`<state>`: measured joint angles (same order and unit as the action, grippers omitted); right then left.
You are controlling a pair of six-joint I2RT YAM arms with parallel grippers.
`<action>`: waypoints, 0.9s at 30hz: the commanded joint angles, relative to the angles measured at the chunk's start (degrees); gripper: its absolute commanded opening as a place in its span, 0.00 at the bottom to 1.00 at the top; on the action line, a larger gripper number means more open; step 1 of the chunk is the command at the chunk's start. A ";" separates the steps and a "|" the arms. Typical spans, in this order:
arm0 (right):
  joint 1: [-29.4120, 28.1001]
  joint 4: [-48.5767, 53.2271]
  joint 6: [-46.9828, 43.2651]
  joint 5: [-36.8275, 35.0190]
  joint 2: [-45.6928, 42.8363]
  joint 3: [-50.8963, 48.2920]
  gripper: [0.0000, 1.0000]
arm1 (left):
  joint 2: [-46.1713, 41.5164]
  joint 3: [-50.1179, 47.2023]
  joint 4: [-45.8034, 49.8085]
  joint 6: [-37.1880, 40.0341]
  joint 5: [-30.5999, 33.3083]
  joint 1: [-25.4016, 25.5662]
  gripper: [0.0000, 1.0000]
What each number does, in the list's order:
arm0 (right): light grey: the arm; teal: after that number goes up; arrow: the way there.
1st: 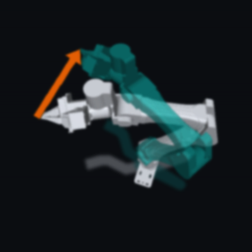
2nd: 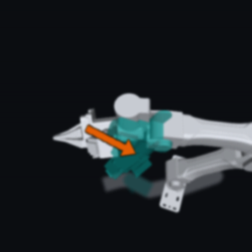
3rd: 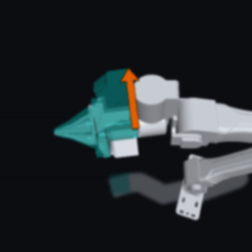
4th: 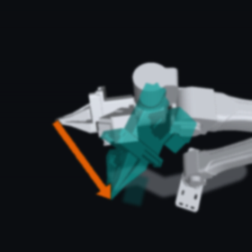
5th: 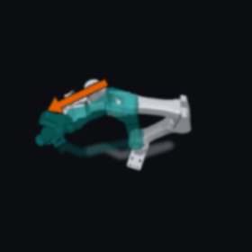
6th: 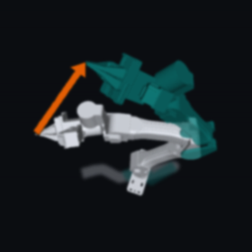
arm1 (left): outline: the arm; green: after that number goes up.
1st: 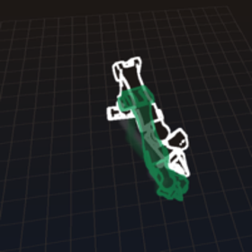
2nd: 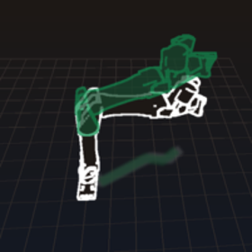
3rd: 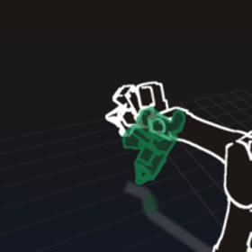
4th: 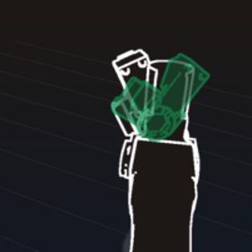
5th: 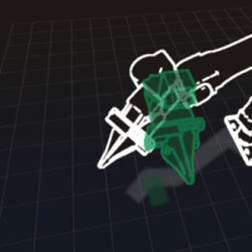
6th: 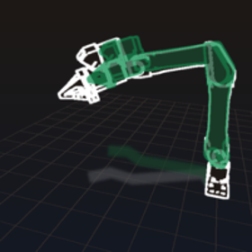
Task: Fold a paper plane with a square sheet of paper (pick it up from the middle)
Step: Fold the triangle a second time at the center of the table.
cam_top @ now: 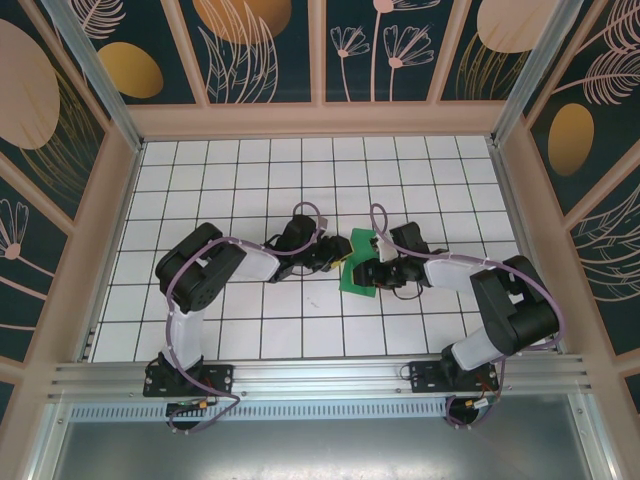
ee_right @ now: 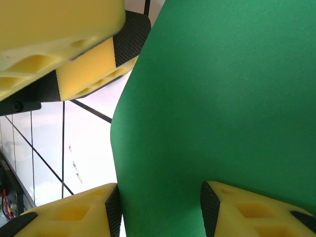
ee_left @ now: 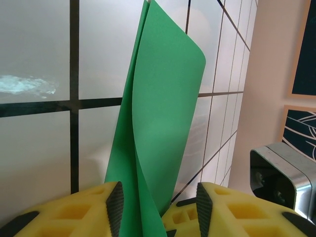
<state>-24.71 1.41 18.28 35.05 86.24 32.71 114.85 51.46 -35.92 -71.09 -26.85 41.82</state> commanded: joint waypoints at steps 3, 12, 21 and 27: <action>0.54 -1.45 -1.39 1.38 -0.65 -0.58 0.49 | 1.74 1.98 0.74 0.07 -1.43 1.18 0.44; 0.56 -2.02 -1.49 1.69 -0.90 -0.80 0.50 | 1.70 3.91 5.86 2.86 0.59 1.77 0.30; 0.50 -1.14 -1.06 1.62 -2.57 -0.14 0.56 | 0.42 3.32 3.83 1.49 1.53 1.72 0.12; -0.69 2.37 -0.01 -5.46 -10.86 0.69 0.64 | -0.42 2.69 2.76 0.74 1.90 1.77 0.04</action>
<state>-24.80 1.98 18.35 33.26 79.77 32.71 115.59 54.24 -31.79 -69.93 -25.45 43.31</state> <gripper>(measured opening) 0.635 0.071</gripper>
